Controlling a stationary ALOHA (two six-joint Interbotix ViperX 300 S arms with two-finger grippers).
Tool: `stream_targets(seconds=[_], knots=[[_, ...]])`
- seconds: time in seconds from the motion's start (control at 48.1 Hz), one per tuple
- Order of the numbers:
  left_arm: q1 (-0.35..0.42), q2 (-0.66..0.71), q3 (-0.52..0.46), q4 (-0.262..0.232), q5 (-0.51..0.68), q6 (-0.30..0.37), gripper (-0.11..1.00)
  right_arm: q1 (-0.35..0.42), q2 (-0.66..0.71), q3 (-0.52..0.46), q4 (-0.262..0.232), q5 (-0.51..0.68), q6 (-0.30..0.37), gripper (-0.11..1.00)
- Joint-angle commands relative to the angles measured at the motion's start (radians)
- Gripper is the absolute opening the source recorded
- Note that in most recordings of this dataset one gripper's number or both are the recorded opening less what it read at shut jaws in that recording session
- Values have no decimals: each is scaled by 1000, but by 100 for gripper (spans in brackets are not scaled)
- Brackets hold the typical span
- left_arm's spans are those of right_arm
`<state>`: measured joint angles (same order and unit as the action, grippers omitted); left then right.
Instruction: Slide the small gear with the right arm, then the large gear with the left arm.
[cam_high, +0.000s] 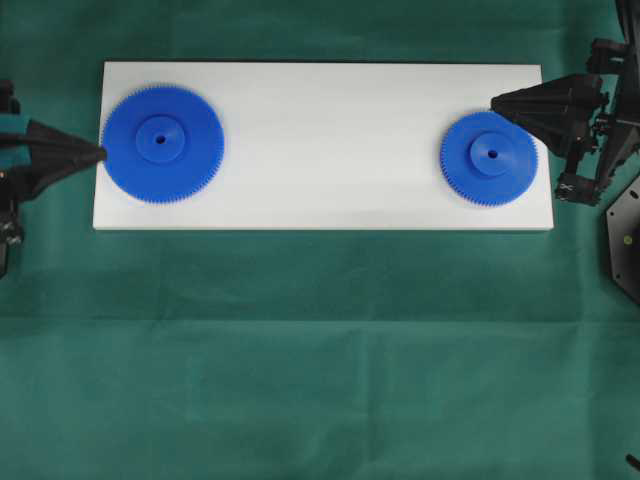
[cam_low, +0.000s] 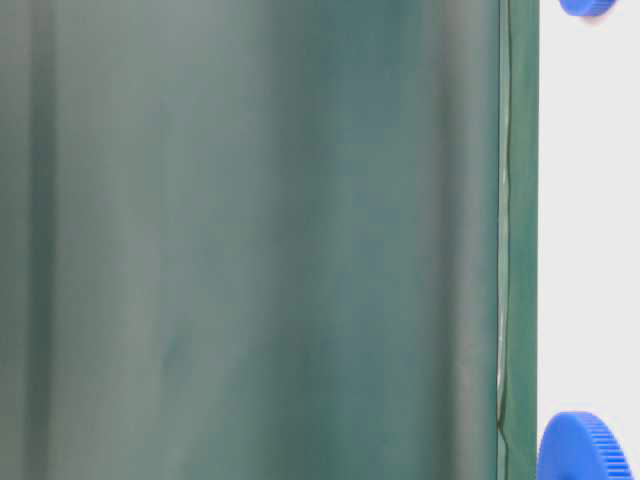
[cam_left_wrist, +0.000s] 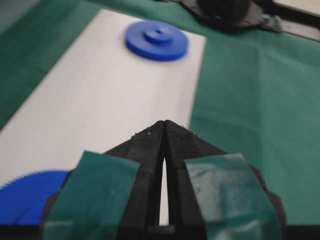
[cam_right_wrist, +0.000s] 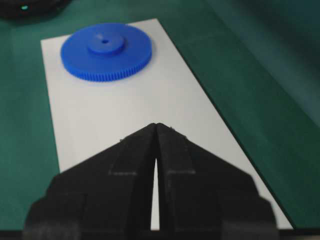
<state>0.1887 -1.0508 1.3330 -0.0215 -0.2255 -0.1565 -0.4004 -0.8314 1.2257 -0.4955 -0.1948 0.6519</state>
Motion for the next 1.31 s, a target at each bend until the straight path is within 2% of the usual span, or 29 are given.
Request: stream_targets(seconds=[0.0, 0.208, 0.354, 0.561, 0.936, 1.289], knots=[[40, 11, -31, -2, -3, 0, 0, 2, -6, -6, 0, -11, 3, 50], [156, 12, -25, 0, 17, 3, 0, 2, -2, -11, 8, -14, 3, 50], [195, 31, -17, 0, 25, 3, 0, 2, 15, -12, 11, -31, 3, 50], [195, 221, -25, 0, 18, 6, 0, 2, 48, -18, 11, -52, 3, 50], [196, 534, -101, 2, 14, 9, 0, 14, 87, -21, 9, -61, 3, 50], [213, 707, -150, 2, 8, 44, 0, 25, 87, -21, 11, -61, 5, 50]])
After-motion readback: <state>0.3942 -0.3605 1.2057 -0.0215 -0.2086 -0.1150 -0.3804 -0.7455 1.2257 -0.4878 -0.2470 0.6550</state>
